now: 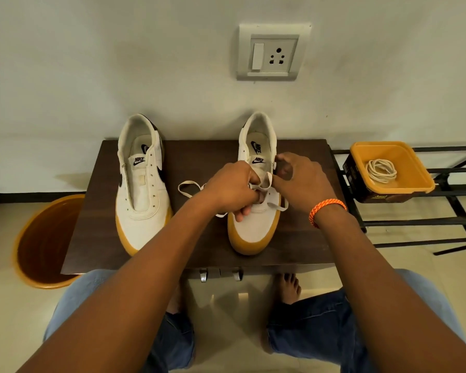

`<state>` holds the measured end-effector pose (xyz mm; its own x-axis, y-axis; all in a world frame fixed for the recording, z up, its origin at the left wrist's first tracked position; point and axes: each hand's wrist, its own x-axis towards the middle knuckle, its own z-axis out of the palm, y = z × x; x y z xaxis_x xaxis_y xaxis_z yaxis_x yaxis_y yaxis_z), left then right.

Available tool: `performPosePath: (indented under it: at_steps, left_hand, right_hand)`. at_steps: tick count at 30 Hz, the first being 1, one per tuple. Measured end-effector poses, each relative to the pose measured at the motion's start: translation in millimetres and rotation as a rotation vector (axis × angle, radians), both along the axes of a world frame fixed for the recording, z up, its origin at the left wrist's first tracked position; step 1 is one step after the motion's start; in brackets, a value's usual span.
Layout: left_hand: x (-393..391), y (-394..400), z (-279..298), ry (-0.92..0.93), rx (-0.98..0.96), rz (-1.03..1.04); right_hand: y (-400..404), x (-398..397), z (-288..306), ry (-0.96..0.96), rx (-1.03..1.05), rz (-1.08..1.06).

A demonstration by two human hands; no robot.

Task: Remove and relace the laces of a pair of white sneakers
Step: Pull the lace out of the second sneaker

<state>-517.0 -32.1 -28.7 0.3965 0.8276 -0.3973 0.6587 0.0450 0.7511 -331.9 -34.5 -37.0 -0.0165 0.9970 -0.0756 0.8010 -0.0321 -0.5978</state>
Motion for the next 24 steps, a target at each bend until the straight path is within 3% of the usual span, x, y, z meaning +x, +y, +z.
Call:
performPosePath:
  at_steps: [8, 16, 24]
  left_hand:
    - [-19.0, 5.8, 20.8, -0.300, -0.182, 0.139]
    - [-5.4, -0.7, 5.3, -0.033, -0.024, -0.064]
    - [8.4, -1.4, -8.0, 0.103, 0.188, -0.028]
  right_hand:
    - [1.8, 5.1, 2.3, -0.021, -0.015, -0.010]
    - [1.6, 4.6, 1.9, -0.002, -0.006, -0.007]
    - [1.3, 3.8, 1.4, 0.003, -0.023, -0.016]
